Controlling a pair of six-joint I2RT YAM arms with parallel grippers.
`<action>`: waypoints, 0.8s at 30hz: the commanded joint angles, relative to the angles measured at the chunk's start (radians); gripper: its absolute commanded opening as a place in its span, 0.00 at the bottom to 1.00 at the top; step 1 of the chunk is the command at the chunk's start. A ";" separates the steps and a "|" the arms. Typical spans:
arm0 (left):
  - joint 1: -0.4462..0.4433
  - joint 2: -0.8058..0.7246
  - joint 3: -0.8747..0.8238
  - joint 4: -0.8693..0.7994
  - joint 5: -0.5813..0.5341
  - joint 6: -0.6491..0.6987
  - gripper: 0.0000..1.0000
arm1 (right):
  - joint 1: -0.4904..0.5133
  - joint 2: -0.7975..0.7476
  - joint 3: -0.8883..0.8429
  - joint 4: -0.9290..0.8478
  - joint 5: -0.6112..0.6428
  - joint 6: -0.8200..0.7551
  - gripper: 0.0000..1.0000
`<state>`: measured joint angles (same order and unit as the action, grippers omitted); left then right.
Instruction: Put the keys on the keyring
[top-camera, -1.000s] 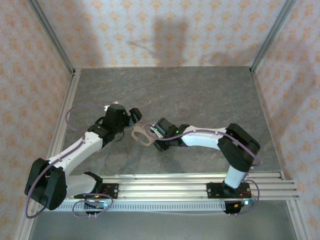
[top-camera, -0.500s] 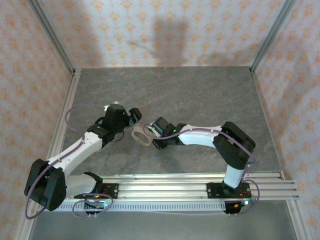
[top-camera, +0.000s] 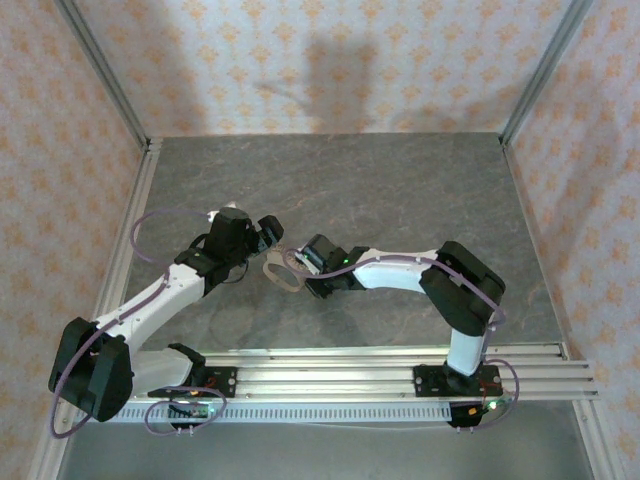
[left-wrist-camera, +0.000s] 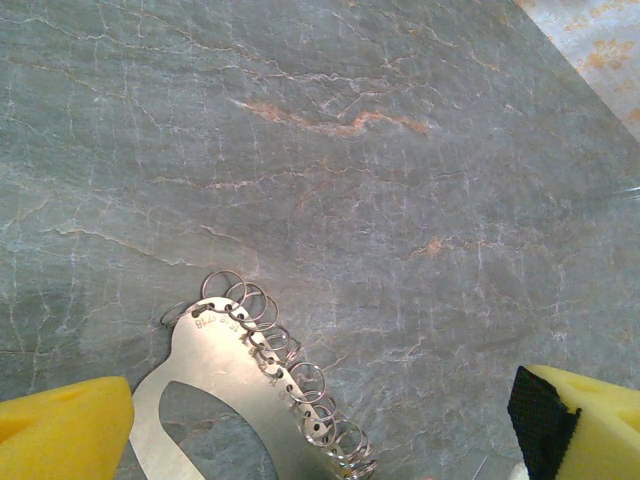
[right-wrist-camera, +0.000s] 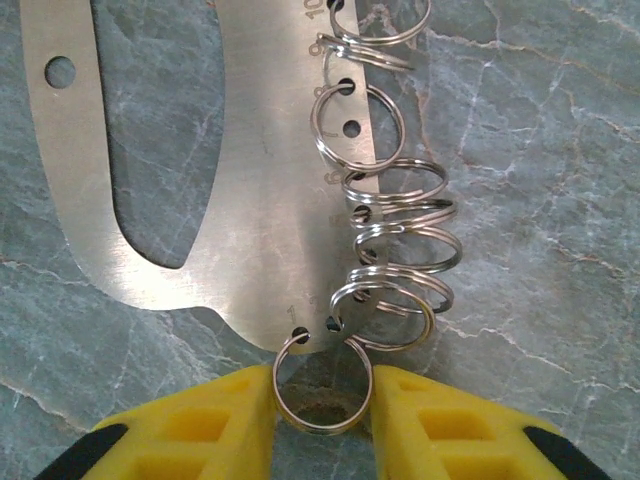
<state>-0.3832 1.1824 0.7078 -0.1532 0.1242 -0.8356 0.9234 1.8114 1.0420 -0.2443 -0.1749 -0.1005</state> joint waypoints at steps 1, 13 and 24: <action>0.007 -0.007 -0.002 0.005 0.006 0.010 0.98 | 0.006 0.012 0.028 0.010 0.032 -0.008 0.26; 0.007 -0.026 0.009 0.013 0.028 0.006 0.98 | 0.001 -0.056 0.073 -0.032 -0.011 -0.010 0.00; 0.006 -0.064 0.049 -0.038 0.005 -0.034 0.99 | -0.134 -0.213 0.082 -0.005 -0.246 0.103 0.00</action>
<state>-0.3832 1.1442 0.7151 -0.1593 0.1501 -0.8474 0.8139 1.6466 1.0988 -0.2638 -0.3420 -0.0433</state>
